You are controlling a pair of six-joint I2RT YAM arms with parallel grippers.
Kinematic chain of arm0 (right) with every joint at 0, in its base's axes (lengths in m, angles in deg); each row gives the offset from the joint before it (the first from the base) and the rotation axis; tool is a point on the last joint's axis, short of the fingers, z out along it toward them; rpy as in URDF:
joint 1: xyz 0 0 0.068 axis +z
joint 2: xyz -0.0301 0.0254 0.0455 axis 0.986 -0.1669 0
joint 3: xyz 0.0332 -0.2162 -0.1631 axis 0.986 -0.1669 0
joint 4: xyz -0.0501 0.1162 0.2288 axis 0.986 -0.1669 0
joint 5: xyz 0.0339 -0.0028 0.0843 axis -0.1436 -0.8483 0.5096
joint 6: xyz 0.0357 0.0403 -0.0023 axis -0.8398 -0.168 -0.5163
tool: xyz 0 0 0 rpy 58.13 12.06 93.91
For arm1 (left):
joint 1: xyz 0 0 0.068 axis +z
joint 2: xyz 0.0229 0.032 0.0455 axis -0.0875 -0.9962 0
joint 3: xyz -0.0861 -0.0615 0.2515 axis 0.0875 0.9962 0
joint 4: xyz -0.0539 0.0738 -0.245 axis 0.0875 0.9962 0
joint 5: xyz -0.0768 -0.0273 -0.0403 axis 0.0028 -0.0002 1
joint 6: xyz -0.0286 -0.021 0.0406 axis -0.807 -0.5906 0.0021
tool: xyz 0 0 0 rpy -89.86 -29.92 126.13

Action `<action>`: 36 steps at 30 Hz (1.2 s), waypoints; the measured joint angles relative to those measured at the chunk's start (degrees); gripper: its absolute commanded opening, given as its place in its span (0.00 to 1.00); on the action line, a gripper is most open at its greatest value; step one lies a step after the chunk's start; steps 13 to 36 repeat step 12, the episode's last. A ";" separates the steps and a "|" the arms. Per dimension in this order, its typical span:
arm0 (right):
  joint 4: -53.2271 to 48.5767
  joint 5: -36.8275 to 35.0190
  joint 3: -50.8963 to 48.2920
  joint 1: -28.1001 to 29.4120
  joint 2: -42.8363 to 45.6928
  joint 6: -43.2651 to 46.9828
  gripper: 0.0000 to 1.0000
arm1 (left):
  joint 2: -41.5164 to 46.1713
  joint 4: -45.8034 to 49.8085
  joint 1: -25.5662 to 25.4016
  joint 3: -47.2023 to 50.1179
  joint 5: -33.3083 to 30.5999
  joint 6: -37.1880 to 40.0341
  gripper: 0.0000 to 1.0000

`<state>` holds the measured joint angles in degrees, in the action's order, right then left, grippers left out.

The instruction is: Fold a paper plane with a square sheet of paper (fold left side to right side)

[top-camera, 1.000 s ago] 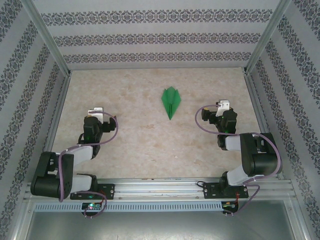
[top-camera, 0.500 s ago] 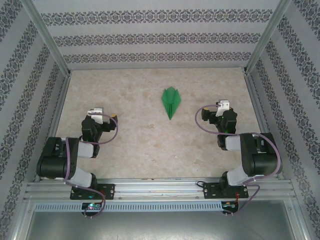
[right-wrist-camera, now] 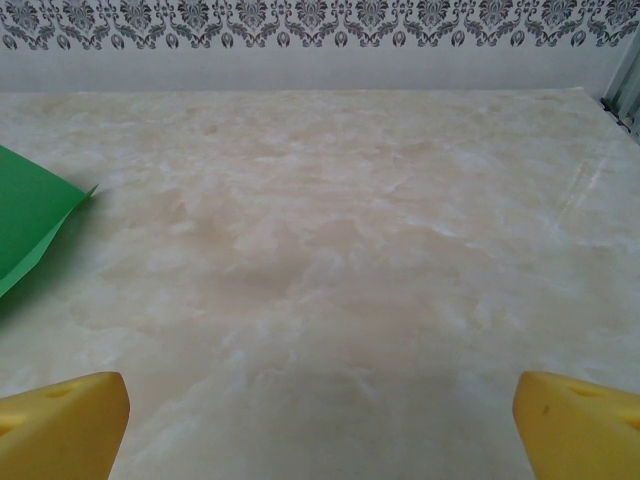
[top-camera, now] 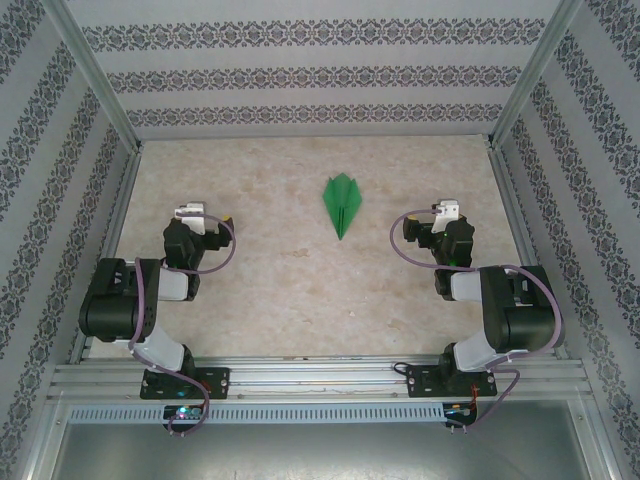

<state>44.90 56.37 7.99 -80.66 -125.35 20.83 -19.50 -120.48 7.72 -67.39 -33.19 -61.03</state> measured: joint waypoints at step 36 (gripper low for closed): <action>0.00 0.00 0.00 0.00 0.00 0.00 0.98 | 0.00 2.05 0.00 0.00 -0.79 0.00 1.00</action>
